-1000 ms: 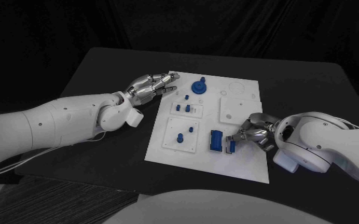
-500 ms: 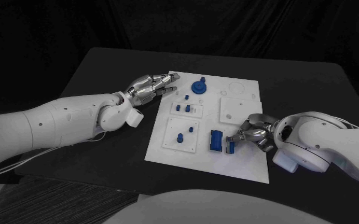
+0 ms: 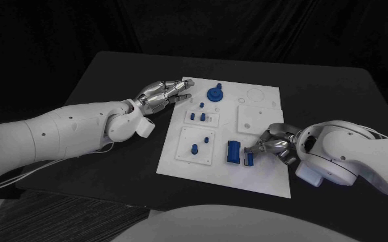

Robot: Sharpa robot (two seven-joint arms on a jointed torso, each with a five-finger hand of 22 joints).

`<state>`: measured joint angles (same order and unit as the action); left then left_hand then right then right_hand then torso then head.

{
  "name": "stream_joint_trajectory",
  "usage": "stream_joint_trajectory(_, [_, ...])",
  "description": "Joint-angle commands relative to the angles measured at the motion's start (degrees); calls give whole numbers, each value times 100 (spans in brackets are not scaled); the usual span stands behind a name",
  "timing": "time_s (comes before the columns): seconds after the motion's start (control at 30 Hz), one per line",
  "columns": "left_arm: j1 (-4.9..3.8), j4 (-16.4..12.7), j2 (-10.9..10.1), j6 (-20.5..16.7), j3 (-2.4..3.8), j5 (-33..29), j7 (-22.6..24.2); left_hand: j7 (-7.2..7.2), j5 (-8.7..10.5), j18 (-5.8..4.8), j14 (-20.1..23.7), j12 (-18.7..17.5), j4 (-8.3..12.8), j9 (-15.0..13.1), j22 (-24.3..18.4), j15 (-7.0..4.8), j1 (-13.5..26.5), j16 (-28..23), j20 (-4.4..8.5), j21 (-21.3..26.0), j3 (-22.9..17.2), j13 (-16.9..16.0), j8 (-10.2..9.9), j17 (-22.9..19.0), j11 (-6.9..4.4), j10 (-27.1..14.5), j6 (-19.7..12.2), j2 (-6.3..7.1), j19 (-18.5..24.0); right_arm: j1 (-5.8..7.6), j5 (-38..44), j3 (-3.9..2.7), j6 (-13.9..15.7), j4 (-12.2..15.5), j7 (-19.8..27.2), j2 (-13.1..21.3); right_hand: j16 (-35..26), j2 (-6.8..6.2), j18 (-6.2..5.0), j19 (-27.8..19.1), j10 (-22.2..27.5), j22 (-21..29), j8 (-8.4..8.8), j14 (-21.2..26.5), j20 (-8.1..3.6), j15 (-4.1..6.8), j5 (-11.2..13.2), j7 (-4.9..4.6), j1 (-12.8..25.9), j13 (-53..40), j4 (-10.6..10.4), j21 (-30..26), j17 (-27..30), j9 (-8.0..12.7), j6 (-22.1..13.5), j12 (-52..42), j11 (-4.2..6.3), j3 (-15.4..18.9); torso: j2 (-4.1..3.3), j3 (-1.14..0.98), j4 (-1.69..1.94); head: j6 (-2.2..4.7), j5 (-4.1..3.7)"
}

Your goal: Assemble the parts on the task board

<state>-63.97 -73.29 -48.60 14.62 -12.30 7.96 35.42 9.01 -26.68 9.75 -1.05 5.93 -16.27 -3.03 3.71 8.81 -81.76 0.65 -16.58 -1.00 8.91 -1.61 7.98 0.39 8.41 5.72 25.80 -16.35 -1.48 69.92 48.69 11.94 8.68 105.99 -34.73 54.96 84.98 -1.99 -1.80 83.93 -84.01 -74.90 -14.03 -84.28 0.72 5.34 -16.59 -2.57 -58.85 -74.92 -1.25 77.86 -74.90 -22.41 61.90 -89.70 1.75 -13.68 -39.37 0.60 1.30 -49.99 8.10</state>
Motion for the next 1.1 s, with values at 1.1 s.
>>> stream_joint_trajectory(1.1, [14, -16, 5, 29, 5, -32, 156, 56, 19, 23, 9, 43, -23, -9, -6, 9, 24, 17, -9, 0, -6, 0, 23, 3, 17, -1, 54, 29, 1, 143, -21, -2, 984, 350, 845, 547, -3, 476, -115, 160, -599, -1121, -6, -365, 29, 5, 739, 23, 1854, -1508, -1561, -63, -329, -102, 153, -30, 9, 1598, -1, 0, 0, -1, 12])
